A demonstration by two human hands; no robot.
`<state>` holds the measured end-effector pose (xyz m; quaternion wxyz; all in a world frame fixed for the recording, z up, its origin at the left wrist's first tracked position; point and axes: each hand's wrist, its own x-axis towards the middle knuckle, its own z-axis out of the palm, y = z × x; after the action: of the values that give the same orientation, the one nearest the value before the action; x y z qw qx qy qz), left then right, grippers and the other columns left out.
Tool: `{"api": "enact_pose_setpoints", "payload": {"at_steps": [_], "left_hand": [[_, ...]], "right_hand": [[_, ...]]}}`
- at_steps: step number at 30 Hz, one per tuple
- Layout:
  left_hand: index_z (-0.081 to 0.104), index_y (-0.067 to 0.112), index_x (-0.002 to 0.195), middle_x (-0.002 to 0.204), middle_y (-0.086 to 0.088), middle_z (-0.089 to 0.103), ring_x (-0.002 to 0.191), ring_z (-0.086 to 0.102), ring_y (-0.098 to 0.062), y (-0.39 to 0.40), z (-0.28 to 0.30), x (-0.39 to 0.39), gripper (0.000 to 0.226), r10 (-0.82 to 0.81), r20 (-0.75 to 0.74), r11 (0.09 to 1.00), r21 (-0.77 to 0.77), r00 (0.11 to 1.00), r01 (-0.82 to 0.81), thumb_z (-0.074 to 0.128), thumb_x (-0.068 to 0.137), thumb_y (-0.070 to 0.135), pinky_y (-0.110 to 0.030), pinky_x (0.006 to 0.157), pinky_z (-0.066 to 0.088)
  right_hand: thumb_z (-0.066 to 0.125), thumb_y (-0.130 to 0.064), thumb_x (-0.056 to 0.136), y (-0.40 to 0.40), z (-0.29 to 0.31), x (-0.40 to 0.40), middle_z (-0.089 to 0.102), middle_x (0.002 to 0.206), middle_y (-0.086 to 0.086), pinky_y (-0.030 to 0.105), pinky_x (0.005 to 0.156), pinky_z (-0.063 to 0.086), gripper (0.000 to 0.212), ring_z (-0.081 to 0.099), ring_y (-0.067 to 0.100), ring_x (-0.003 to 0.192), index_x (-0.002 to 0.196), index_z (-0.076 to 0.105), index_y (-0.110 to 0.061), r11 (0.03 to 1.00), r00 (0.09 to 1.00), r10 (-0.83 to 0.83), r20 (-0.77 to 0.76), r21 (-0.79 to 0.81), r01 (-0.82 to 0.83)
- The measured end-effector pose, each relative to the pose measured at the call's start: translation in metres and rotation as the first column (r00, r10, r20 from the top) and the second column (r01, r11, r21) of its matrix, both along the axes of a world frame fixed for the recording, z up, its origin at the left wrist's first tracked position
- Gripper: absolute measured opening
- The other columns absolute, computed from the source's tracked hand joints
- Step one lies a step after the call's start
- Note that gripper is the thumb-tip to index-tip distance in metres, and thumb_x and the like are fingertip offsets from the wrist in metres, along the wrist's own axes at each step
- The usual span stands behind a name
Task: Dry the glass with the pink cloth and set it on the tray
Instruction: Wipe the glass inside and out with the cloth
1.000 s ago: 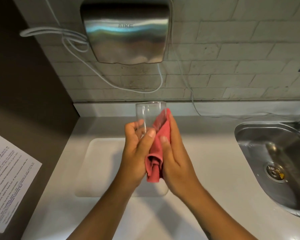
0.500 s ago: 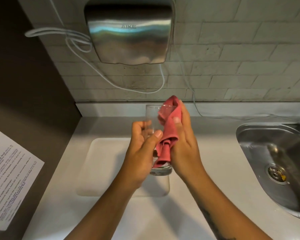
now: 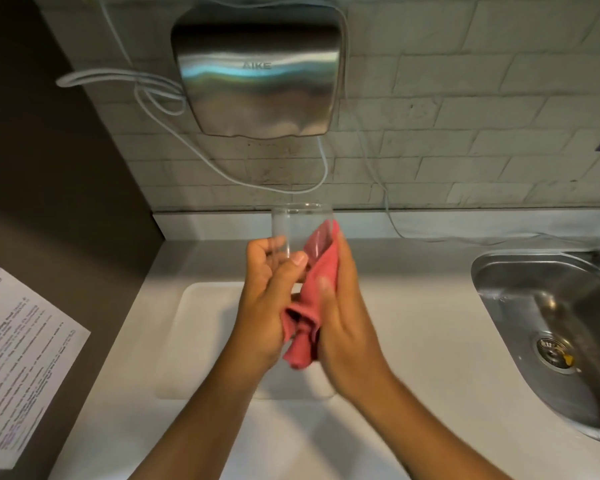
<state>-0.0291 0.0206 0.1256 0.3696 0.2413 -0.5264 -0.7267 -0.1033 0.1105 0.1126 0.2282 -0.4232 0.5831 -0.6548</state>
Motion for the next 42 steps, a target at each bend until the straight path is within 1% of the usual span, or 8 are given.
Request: {"api": "enact_pose_setpoints", "payload": {"at_steps": [7,12,18,21,26,31,37,42], "left_hand": [[0.056,0.036,0.109,0.108,-0.004,0.069,0.091,0.075,-0.013,0.017,-0.007,-0.002,0.041,0.030,0.105,0.998,-0.057,0.994,-0.025,0.069,0.075,0.057,-0.032,0.076,0.059],[0.055,0.028,0.118,0.120,-0.014,0.067,0.084,0.077,-0.008,0.000,0.004,0.005,0.043,0.064,0.048,0.997,-0.038,0.997,-0.063,0.069,0.083,0.048,-0.019,0.065,0.061],[0.058,0.041,0.107,0.115,-0.009,0.066,0.098,0.072,-0.018,0.013,-0.007,0.001,0.036,0.025,0.074,0.997,-0.073,0.997,-0.020,0.069,0.076,0.056,-0.033,0.078,0.059],[0.059,0.035,0.109,0.110,-0.010,0.069,0.092,0.074,-0.016,0.011,-0.007,0.001,0.041,0.027,0.062,1.000,-0.011,0.998,-0.027,0.070,0.075,0.055,-0.025,0.071,0.060],[0.054,0.028,0.121,0.117,-0.012,0.068,0.084,0.076,-0.006,0.000,0.003,0.004,0.051,0.025,0.097,0.994,-0.109,0.995,-0.015,0.066,0.079,0.054,-0.018,0.065,0.060],[0.056,0.026,0.119,0.117,-0.010,0.072,0.100,0.077,-0.021,0.009,0.000,-0.003,0.050,-0.020,0.101,0.998,-0.051,0.995,0.026,0.066,0.079,0.054,-0.029,0.078,0.063],[0.047,0.032,0.133,0.125,0.000,0.058,0.112,0.066,-0.019,0.019,0.001,-0.010,0.040,0.336,0.278,0.864,-0.472,0.900,-0.177,0.059,0.098,0.048,-0.047,0.091,0.062],[0.039,0.043,0.155,0.146,0.018,0.054,0.124,0.063,0.000,0.024,-0.008,-0.003,0.062,0.259,0.361,0.902,-0.423,0.896,-0.090,0.069,0.101,0.036,-0.033,0.092,0.065]], "right_hand": [[0.035,-0.046,0.110,-0.014,0.016,-0.028,0.054,0.166,-0.005,0.048,0.128,0.045,0.060,0.057,0.010,0.150,0.169,0.032,-0.033,0.997,0.994,-0.078,0.072,0.006,0.078],[0.033,-0.041,0.113,0.005,-0.010,0.011,0.019,0.180,-0.024,0.034,0.137,0.024,0.069,0.023,-0.004,0.166,0.175,0.007,-0.027,1.000,0.997,0.007,-0.073,0.015,-0.006],[0.034,-0.042,0.110,-0.015,0.020,-0.024,0.048,0.170,-0.007,0.045,0.132,0.039,0.062,0.049,0.010,0.156,0.171,0.028,-0.030,0.995,0.995,-0.094,0.029,0.025,0.093],[0.034,-0.044,0.112,-0.010,0.019,-0.017,0.038,0.175,-0.014,0.047,0.134,0.035,0.064,0.041,0.007,0.161,0.173,0.019,-0.034,0.998,0.997,-0.070,0.017,0.008,0.070],[0.034,-0.046,0.111,0.010,-0.013,0.011,0.025,0.175,-0.031,0.025,0.134,0.028,0.068,0.028,-0.009,0.162,0.173,0.011,-0.032,1.000,0.998,-0.018,-0.053,-0.010,0.018],[0.034,-0.038,0.115,-0.009,0.016,-0.025,0.074,0.117,-0.039,0.002,0.085,0.054,0.041,0.071,-0.017,0.109,0.154,0.049,-0.039,0.989,0.984,-0.145,0.108,-0.014,0.147],[0.041,-0.041,0.117,-0.005,0.009,-0.025,0.068,0.139,-0.029,0.036,0.110,0.062,0.048,0.071,-0.003,0.126,0.165,0.037,-0.045,0.980,0.968,-0.193,0.163,0.078,0.182],[0.038,-0.056,0.109,-0.003,0.010,-0.025,0.053,0.162,-0.021,0.039,0.122,0.053,0.060,0.060,0.000,0.143,0.168,0.026,-0.051,0.986,0.980,-0.145,0.135,0.104,0.132]]}}
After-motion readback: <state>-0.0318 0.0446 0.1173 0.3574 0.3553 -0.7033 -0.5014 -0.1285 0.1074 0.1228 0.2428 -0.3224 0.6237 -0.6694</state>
